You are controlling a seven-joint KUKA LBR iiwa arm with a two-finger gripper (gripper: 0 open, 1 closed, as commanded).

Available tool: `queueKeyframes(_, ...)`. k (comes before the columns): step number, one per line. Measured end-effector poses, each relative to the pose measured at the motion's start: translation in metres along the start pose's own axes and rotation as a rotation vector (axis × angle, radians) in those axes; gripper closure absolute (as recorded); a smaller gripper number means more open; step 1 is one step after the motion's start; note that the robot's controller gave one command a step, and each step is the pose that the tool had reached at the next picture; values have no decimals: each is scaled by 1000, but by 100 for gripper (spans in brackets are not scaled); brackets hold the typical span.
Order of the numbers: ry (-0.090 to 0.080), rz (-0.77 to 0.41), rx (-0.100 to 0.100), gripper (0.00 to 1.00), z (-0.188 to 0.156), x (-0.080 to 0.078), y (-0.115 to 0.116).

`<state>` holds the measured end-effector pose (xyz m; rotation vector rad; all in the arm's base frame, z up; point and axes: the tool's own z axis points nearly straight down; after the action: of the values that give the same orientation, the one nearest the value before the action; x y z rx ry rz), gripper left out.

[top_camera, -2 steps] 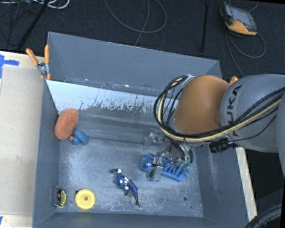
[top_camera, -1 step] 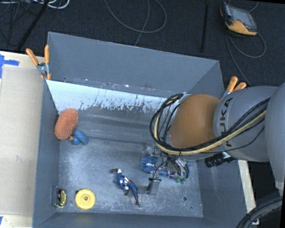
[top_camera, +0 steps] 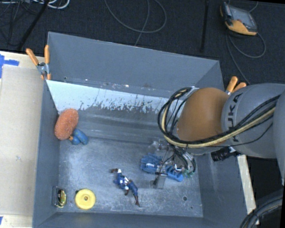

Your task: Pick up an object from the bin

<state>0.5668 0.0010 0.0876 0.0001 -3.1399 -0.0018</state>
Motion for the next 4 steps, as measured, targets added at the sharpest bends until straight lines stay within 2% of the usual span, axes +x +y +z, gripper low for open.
queueKeyframes(1, -1, -49, 1, 100, 18, -6, -25)
queueKeyframes(2, -1, -48, 0, 100, 18, -6, -25)
queueKeyframes(3, -2, -58, 1, 100, -97, 17, -36)
queueKeyframes(4, -2, -57, 1, 100, -97, 17, -36)
